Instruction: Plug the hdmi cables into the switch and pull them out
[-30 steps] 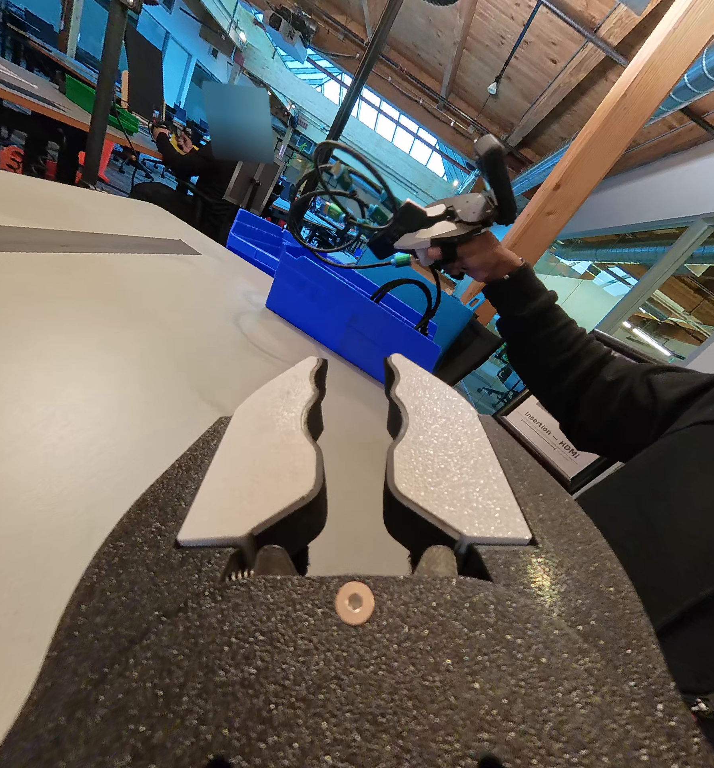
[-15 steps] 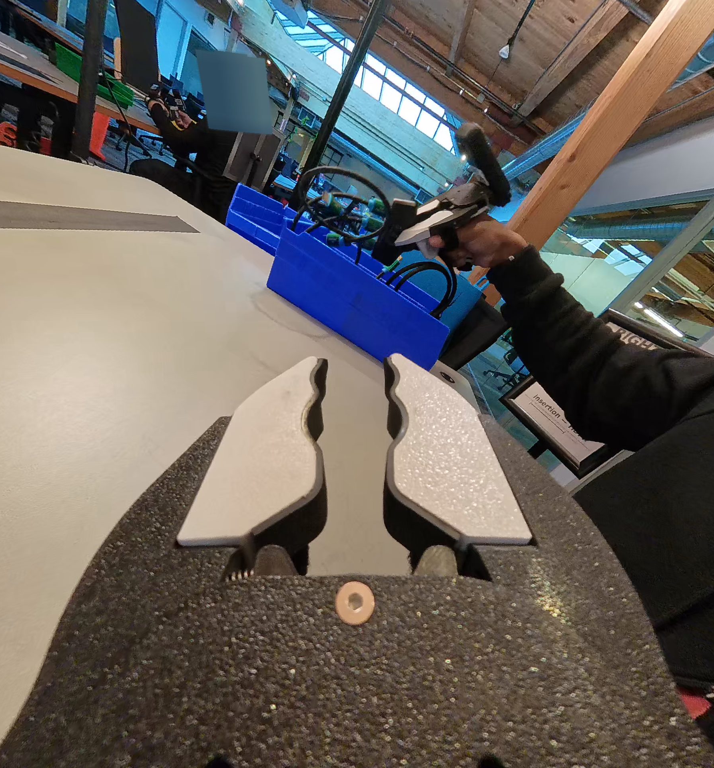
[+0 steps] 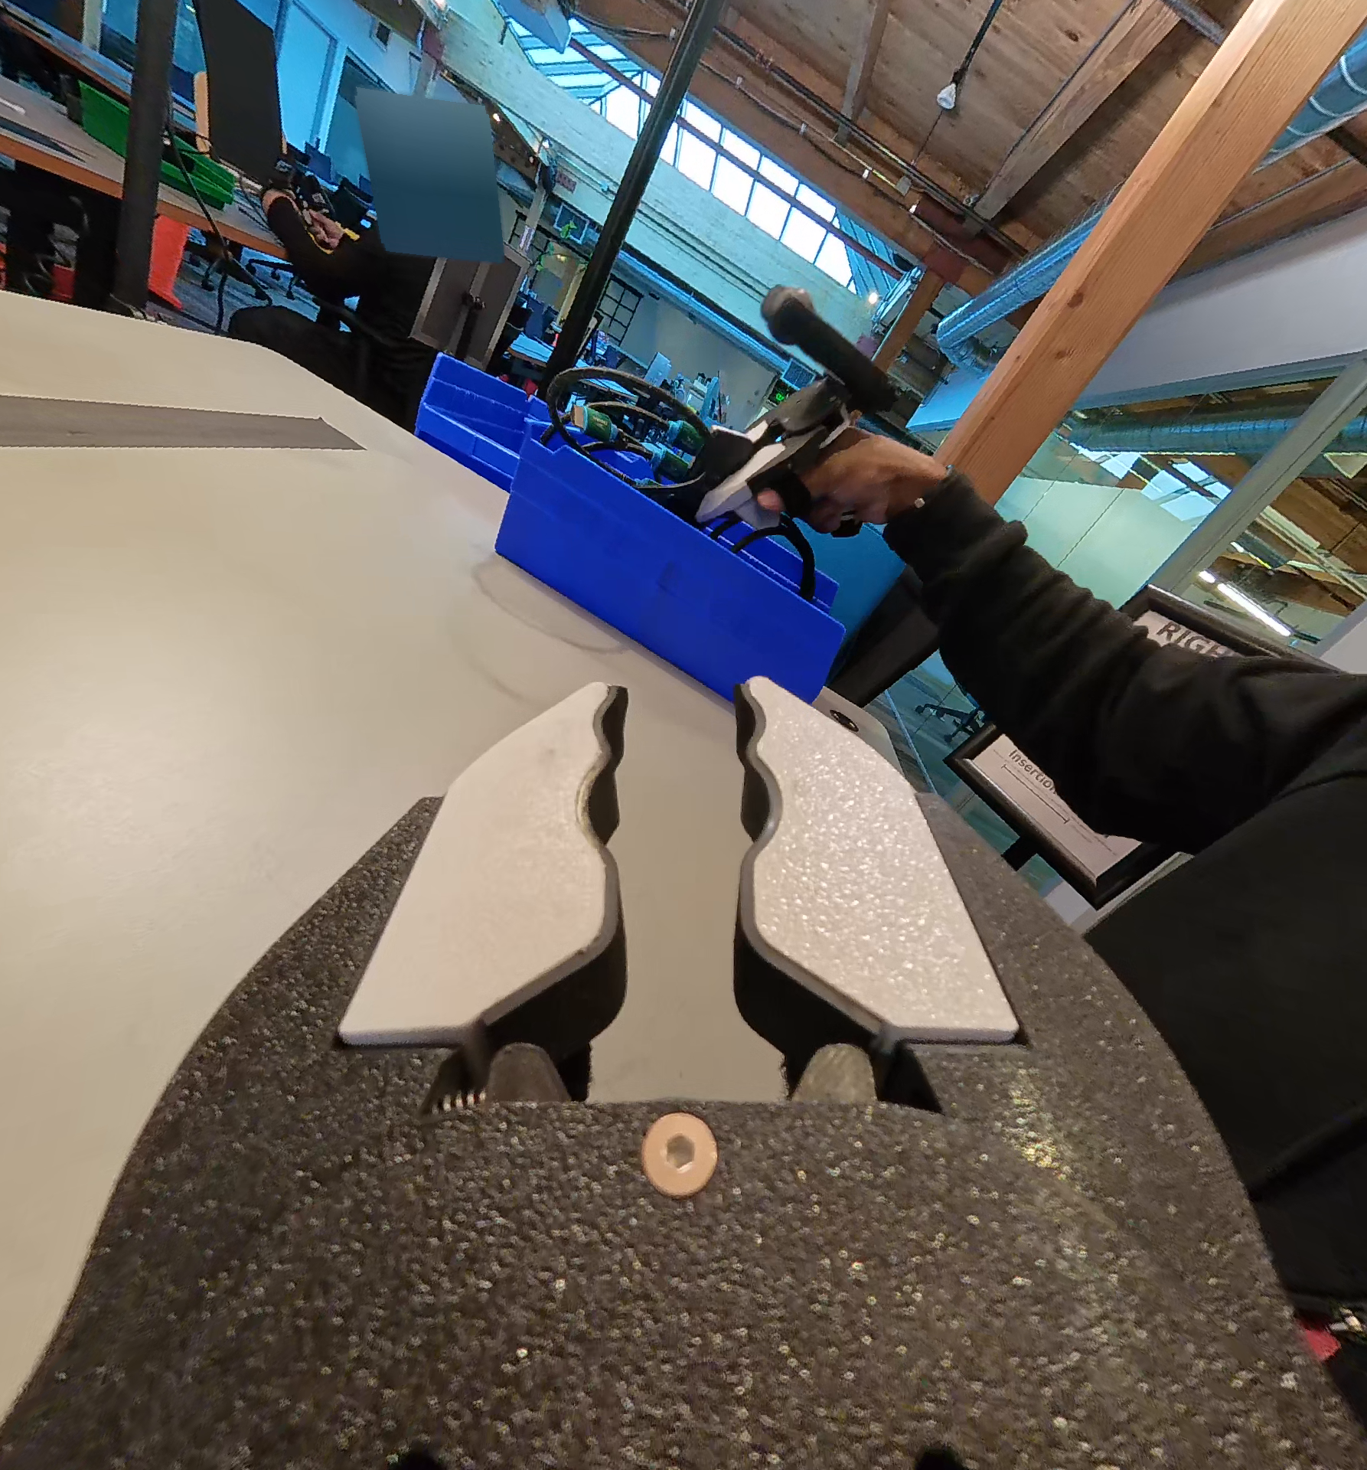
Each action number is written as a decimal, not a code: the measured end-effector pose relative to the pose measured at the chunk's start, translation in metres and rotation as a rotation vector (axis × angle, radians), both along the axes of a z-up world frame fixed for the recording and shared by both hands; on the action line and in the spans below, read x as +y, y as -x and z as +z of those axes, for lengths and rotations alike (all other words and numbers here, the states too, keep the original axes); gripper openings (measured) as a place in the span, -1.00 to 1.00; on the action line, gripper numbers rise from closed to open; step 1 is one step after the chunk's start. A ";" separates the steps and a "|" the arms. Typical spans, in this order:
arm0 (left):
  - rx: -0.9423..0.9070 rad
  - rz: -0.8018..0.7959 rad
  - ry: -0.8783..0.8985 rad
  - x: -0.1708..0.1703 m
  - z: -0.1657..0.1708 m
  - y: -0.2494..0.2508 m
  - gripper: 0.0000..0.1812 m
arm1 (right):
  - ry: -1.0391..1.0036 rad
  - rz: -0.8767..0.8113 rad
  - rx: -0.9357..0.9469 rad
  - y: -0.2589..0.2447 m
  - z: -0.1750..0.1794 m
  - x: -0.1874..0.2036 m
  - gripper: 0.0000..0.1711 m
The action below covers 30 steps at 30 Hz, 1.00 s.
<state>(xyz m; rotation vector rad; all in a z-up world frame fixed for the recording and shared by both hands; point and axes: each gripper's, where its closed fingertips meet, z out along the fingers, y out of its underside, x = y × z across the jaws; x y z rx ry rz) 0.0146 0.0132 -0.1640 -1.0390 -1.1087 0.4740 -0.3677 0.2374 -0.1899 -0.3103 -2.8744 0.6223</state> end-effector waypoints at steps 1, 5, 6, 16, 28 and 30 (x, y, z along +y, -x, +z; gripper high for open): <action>-0.001 0.000 0.001 0.000 0.000 0.000 -0.70 | 0.049 -0.001 -0.008 -0.004 0.008 -0.003 -0.56; 0.003 -0.005 -0.004 0.000 0.001 0.000 -0.70 | 0.190 0.011 -0.034 -0.023 0.041 -0.001 -0.43; 0.005 -0.007 -0.005 0.000 0.002 0.000 -0.70 | 0.220 0.007 -0.023 -0.026 0.050 0.003 -0.40; 0.044 0.059 0.072 -0.003 0.008 -0.006 -0.69 | 0.661 0.082 -0.010 -0.135 0.069 0.025 -0.17; -0.172 0.790 0.473 -0.059 -0.022 -0.151 -0.21 | 0.784 0.062 0.075 -0.194 0.017 0.045 0.07; -0.201 0.974 0.564 -0.072 -0.011 -0.202 -0.16 | 0.800 0.040 0.048 -0.190 0.014 0.044 0.12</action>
